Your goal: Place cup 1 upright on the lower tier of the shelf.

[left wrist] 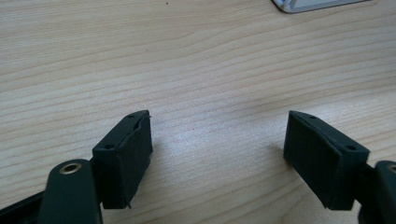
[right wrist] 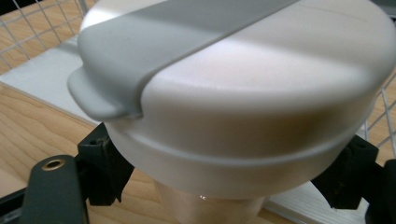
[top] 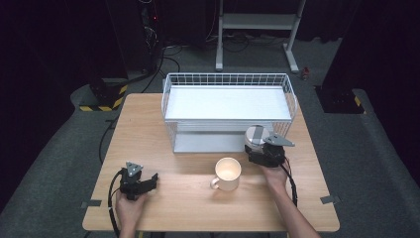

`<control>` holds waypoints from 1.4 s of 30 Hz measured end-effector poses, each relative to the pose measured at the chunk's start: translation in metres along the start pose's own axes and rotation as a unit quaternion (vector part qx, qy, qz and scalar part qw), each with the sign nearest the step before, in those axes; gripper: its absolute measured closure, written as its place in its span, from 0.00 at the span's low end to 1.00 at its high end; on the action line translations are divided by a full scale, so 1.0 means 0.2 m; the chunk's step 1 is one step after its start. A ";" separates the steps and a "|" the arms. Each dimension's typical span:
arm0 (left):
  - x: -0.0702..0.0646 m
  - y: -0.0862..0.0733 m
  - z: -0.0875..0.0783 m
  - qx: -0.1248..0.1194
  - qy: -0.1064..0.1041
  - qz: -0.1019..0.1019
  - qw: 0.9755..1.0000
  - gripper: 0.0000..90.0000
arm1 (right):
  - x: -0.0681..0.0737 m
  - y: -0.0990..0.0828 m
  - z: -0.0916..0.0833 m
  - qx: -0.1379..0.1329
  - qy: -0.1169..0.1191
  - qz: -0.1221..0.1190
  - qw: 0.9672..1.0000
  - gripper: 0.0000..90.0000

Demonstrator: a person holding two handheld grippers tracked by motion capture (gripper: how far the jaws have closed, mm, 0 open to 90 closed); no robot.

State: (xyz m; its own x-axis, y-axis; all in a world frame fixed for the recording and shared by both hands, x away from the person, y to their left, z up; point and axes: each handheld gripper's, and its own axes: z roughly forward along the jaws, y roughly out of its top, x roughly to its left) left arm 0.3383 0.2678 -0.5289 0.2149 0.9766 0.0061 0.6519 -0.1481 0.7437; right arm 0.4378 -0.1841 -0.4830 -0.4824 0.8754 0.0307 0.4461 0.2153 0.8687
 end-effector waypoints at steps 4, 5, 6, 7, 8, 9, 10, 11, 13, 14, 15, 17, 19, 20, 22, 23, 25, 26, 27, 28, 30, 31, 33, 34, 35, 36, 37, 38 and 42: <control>0.00 0.00 0.00 0.000 0.000 -0.001 1.000 0.26 | -0.01 0.01 0.03 0.001 -0.002 0.007 1.000 0.20; 0.00 0.00 0.00 0.000 0.000 -0.001 1.000 0.27 | -0.01 0.01 0.04 0.003 -0.002 0.012 1.000 0.20; 0.00 0.00 0.00 0.000 0.000 -0.001 1.000 0.26 | -0.01 0.02 0.04 0.004 -0.001 0.011 1.000 0.20; 0.00 0.00 0.00 0.000 0.000 -0.001 1.000 0.27 | -0.01 0.02 0.05 0.005 -0.002 0.011 1.000 0.20; 0.00 0.00 0.00 0.000 0.000 -0.001 1.000 0.27 | -0.01 0.03 0.05 0.004 -0.003 0.008 1.000 0.20; 0.00 0.00 0.00 0.001 0.001 -0.002 1.000 0.27 | -0.01 0.03 0.06 0.004 -0.003 0.008 1.000 0.20; 0.00 0.00 0.00 0.001 0.001 -0.002 1.000 0.27 | -0.01 0.03 0.07 0.003 -0.004 0.008 1.000 0.20; 0.00 0.00 0.00 0.000 0.001 -0.002 1.000 0.27 | -0.01 0.03 0.08 0.001 -0.004 0.009 1.000 0.20; 0.00 0.00 0.00 0.001 0.002 -0.001 1.000 0.27 | -0.02 0.04 0.09 0.006 -0.006 0.012 1.000 0.20; 0.00 0.00 0.00 0.001 0.002 -0.002 1.000 0.27 | -0.02 0.05 0.09 0.008 -0.009 0.007 1.000 0.20; 0.00 0.00 0.00 0.001 0.002 -0.001 1.000 0.27 | -0.02 0.05 0.10 0.010 -0.011 0.003 1.000 0.20; 0.00 0.00 0.00 0.001 0.002 -0.001 1.000 0.26 | -0.02 0.06 0.10 0.013 -0.016 0.000 1.000 0.20; 0.00 0.00 0.00 0.001 0.002 -0.001 1.000 0.27 | -0.02 0.06 0.11 0.012 -0.018 0.001 1.000 0.20; 0.00 0.00 0.00 0.001 0.002 -0.001 1.000 0.26 | -0.02 0.06 0.11 0.011 -0.019 0.003 1.000 0.20; 0.00 0.00 0.00 0.001 0.002 -0.001 1.000 0.26 | -0.02 0.06 0.12 0.011 -0.021 0.002 1.000 0.20; 0.00 0.00 0.00 0.001 0.002 -0.001 1.000 0.26 | -0.03 0.06 0.12 0.010 -0.022 0.000 1.000 0.20; 0.00 0.00 0.00 0.001 0.002 -0.001 1.000 0.26 | -0.03 0.06 0.12 0.008 -0.021 0.003 1.000 0.20; 0.00 0.00 0.00 0.001 0.002 -0.001 1.000 0.26 | -0.03 0.06 0.12 0.008 -0.022 0.004 1.000 0.20; 0.00 0.00 0.00 0.001 0.002 -0.001 1.000 0.26 | -0.03 0.06 0.12 0.008 -0.023 0.004 1.000 0.20; 0.00 0.00 0.00 0.001 0.003 0.000 1.000 0.26 | -0.03 0.06 0.12 0.006 -0.023 0.005 1.000 0.20; 0.00 0.00 0.00 0.001 0.003 -0.001 1.000 0.26 | -0.04 0.06 0.12 0.005 -0.022 0.004 1.000 0.20; 0.00 0.00 0.00 0.001 0.003 -0.001 1.000 0.26 | -0.04 0.06 0.12 0.006 -0.021 0.006 1.000 0.20; 0.00 0.00 0.00 0.001 0.003 -0.001 1.000 0.26 | -0.04 0.06 0.12 0.011 -0.020 0.009 1.000 0.18; 0.00 0.00 0.00 0.001 0.003 -0.001 1.000 0.26 | -0.04 0.06 0.11 0.013 -0.020 0.010 1.000 0.17; 0.00 0.00 0.00 0.001 0.003 -0.001 1.000 0.26 | -0.04 0.06 0.11 0.013 -0.019 0.008 1.000 0.17; 0.00 0.00 0.00 0.001 0.003 -0.001 1.000 0.26 | -0.03 0.06 0.10 0.014 -0.019 0.011 1.000 0.16; 0.00 0.00 0.00 0.001 0.003 -0.001 1.000 0.26 | -0.03 0.06 0.10 0.016 -0.021 0.009 1.000 0.16; 0.00 0.00 0.00 0.001 0.003 -0.001 1.000 0.26 | -0.04 0.05 0.10 0.013 -0.020 0.008 1.000 0.16; 0.00 0.00 0.00 0.001 0.003 -0.001 1.000 0.26 | -0.04 0.04 0.08 0.013 -0.022 0.018 1.000 0.15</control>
State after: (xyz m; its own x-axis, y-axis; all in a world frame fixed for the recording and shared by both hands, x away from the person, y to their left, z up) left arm 0.3388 0.2684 -0.5288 0.2091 0.9779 0.0084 0.6536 -0.1462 0.7426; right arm 0.4573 -0.1828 -0.4839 -0.4322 0.9009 0.0390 0.4822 0.1944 0.8542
